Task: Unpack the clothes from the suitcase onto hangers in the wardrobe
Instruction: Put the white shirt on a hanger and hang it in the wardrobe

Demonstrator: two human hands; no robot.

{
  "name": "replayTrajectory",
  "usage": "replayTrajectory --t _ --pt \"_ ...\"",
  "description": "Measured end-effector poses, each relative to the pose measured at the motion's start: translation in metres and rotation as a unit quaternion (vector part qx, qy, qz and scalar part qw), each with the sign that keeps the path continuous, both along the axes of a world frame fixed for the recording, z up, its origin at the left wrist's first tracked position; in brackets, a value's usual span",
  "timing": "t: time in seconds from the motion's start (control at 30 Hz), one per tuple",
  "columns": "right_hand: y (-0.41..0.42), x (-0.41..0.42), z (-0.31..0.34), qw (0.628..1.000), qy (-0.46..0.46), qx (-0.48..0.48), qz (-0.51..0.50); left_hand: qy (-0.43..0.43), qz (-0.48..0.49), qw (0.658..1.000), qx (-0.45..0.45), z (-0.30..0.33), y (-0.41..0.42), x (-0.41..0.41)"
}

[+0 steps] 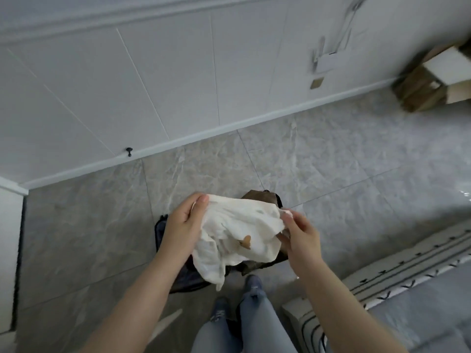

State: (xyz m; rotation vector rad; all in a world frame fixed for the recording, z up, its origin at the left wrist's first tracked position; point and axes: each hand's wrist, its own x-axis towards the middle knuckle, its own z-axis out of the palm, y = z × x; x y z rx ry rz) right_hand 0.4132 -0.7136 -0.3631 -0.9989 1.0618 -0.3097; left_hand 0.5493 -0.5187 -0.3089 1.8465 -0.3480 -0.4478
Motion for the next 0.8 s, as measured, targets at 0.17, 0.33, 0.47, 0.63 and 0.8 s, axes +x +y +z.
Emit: replayTrajectory --t 0.17,0.33,0.47,0.63,0.8 --pt "-0.013 -0.035 0.067 0.983 -0.069 -0.112 -0.127 -0.053 0.0 0.998 -0.026 0.026 -0.021 0.007" --pt "-0.021 -0.073 0.12 0.941 -0.153 -0.159 -0.256 -0.079 -0.051 0.994 -0.047 0.045 -0.046 0.011" --pt "-0.013 -0.11 0.142 0.938 -0.168 -0.18 -0.246 -0.079 -0.123 0.987 -0.068 0.066 -0.071 -0.004" --pt "0.008 -0.16 0.151 0.931 -0.109 -0.245 -0.246 -0.101 -0.188 0.973 -0.091 0.096 -0.103 -0.025" --pt "0.019 -0.213 0.154 0.877 0.062 -0.378 -0.29 -0.122 -0.297 0.941 -0.109 0.12 -0.13 -0.057"
